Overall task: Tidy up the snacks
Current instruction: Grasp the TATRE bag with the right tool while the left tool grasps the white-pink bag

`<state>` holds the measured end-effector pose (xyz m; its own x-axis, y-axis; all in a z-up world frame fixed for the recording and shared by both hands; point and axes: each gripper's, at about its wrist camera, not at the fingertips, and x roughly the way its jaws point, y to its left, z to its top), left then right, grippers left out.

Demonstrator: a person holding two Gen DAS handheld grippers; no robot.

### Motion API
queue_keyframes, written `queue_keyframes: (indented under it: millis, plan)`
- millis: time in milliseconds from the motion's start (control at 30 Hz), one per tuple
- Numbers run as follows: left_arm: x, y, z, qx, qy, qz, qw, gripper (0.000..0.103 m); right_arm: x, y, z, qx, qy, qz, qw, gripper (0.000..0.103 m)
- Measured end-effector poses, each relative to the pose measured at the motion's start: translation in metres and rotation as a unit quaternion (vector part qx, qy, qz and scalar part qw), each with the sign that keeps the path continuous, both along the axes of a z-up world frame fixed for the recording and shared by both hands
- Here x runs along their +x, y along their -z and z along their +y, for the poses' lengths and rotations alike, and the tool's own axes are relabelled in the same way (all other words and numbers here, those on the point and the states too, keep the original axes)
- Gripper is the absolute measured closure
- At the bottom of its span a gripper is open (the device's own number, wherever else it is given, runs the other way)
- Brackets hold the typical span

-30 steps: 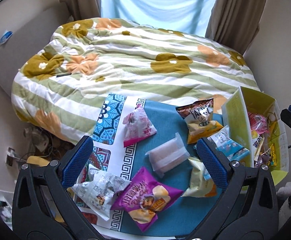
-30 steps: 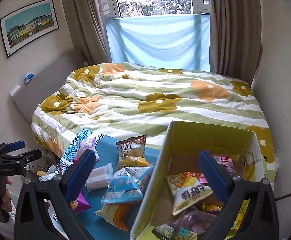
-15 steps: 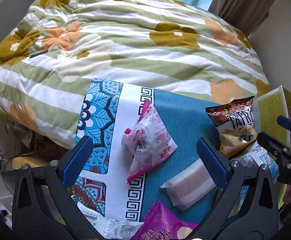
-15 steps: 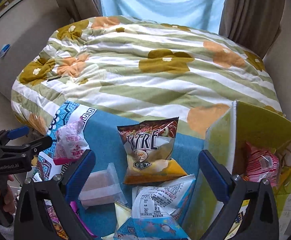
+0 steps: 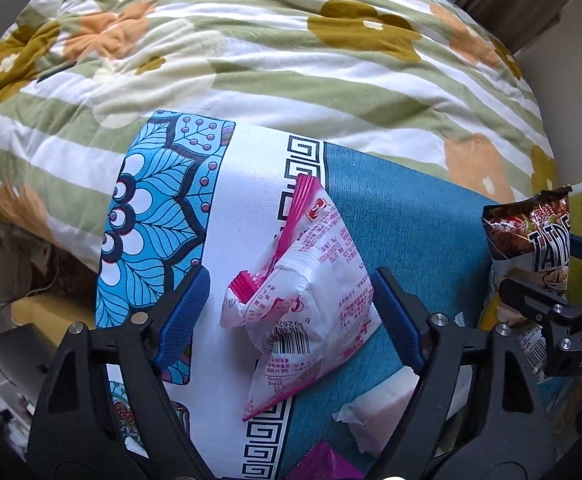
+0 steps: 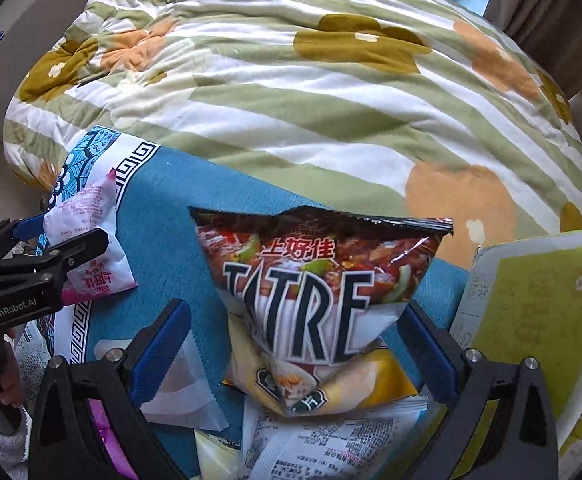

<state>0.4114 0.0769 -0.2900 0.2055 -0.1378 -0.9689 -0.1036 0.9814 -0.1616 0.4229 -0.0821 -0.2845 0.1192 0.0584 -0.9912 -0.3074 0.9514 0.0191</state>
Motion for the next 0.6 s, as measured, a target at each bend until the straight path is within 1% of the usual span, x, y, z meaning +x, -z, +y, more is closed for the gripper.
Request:
queue_keyframes:
  millis: [33, 100, 133, 167, 200, 267, 300, 367, 467, 600]
  plan:
    - [-0.001, 0.001, 0.0, -0.003, 0.002, 0.001, 1.0, 0.036, 0.002, 0.002, 0.002, -0.002, -0.005, 0.004, 1.0, 0.001]
    - [-0.002, 0.001, -0.002, 0.004, 0.011, -0.003, 0.9999, 0.038, 0.003, 0.004, 0.003, -0.004, -0.013, 0.01, 1.0, 0.002]
    - [-0.003, 0.001, -0.002, 0.003, 0.014, -0.005, 0.9999, 0.041, 0.004, 0.005, 0.004, -0.001, -0.016, 0.014, 1.0, 0.007]
    - [-0.004, 0.001, -0.001, 0.001, 0.016, -0.006, 0.9999, 0.043, 0.004, 0.006, 0.004, 0.001, -0.019, 0.017, 1.0, 0.017]
    - [-0.005, 0.0, -0.001, 0.0, 0.016, -0.007, 0.9998, 0.044, 0.004, 0.007, 0.005, 0.003, -0.023, 0.019, 1.0, 0.022]
    - [-0.006, -0.002, -0.002, 0.001, 0.019, -0.01, 0.9998, 0.049, 0.004, 0.008, 0.006, 0.01, -0.027, 0.021, 0.999, 0.029]
    - [-0.007, -0.004, -0.002, 0.001, 0.021, -0.011, 0.9997, 0.05, 0.003, 0.007, 0.007, 0.012, -0.029, 0.019, 0.999, 0.031]
    - [-0.009, -0.006, -0.002, 0.002, 0.023, -0.014, 0.9996, 0.055, 0.003, 0.005, 0.008, 0.018, -0.032, 0.018, 0.999, 0.04]
    - [-0.011, -0.011, 0.0, 0.003, 0.022, -0.018, 0.9996, 0.057, 0.003, 0.002, 0.011, 0.031, -0.032, 0.013, 0.999, 0.045]
    - [-0.015, -0.022, 0.005, 0.003, 0.017, -0.029, 0.9994, 0.057, 0.002, -0.006, 0.011, 0.055, -0.021, -0.003, 0.998, 0.046]
